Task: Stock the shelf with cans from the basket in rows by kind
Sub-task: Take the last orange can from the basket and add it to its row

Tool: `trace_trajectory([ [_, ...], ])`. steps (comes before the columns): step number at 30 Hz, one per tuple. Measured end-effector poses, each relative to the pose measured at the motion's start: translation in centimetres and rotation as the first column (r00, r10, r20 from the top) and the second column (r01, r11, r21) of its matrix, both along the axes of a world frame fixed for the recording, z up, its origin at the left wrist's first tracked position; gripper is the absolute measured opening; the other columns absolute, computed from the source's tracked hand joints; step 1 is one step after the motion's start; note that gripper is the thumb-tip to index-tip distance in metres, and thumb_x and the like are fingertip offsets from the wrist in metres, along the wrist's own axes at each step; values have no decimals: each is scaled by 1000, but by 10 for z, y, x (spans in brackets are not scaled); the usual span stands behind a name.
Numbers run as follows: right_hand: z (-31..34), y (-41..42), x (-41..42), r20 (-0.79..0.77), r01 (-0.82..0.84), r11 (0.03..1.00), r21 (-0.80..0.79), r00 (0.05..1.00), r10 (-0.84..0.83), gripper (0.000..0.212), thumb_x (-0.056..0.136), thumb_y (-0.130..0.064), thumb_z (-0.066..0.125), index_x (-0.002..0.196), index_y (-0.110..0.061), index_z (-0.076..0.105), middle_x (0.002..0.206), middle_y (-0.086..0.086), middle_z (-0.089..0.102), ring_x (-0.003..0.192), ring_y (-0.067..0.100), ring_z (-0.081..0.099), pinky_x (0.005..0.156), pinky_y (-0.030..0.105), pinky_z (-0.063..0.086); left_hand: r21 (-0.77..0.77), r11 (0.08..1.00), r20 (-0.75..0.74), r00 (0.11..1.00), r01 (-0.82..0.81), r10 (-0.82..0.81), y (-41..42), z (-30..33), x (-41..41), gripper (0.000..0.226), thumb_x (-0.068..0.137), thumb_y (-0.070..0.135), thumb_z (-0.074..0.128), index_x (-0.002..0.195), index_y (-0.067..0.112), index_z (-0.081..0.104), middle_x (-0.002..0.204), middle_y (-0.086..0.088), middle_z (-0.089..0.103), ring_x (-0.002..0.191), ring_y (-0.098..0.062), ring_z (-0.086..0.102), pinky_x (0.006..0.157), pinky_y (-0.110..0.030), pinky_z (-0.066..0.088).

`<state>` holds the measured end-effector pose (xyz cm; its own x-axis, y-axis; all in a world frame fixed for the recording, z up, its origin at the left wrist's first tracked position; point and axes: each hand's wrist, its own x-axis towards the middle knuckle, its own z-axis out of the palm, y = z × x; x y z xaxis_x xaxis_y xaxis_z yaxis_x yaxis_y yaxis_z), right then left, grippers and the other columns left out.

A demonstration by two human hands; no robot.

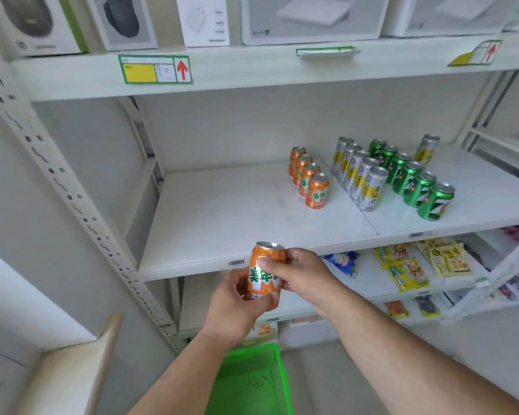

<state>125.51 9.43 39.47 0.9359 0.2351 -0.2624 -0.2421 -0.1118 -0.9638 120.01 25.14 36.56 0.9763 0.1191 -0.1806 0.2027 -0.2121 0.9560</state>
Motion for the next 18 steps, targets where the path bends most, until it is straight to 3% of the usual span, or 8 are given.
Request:
trace_trajectory([
  [6, 1, -62, 25, 10, 28, 999, 44, 1000, -29, 28, 83, -32, 85, 103, -14, 77, 98, 5, 81, 96, 22, 78, 100, 50, 58, -8, 1000, 30, 999, 22, -22, -62, 10, 27, 45, 71, 17, 88, 107, 22, 62, 91, 3, 76, 84, -13, 73, 71, -20, 58],
  [12, 4, -148, 65, -9, -9, 998, 70, 1000, 10, 29, 87, -35, 81, 105, -13, 77, 99, 6, 81, 97, 24, 78, 101, 50, 58, 16, 1000, 29, 999, -16, 15, -143, 8, 63, 50, 66, 25, 90, 108, 23, 63, 95, 4, 76, 88, -14, 73, 81, -35, 62],
  [18, 1, -213, 103, -40, -57, 993, 105, 997, 61, 24, 91, -31, 77, 108, -14, 76, 101, 7, 81, 99, 25, 78, 103, 51, 56, 8, 997, 43, 996, -76, 76, -215, 9, 92, 51, 71, 17, 89, 112, 25, 60, 97, 5, 74, 84, -4, 71, 67, -13, 54],
])
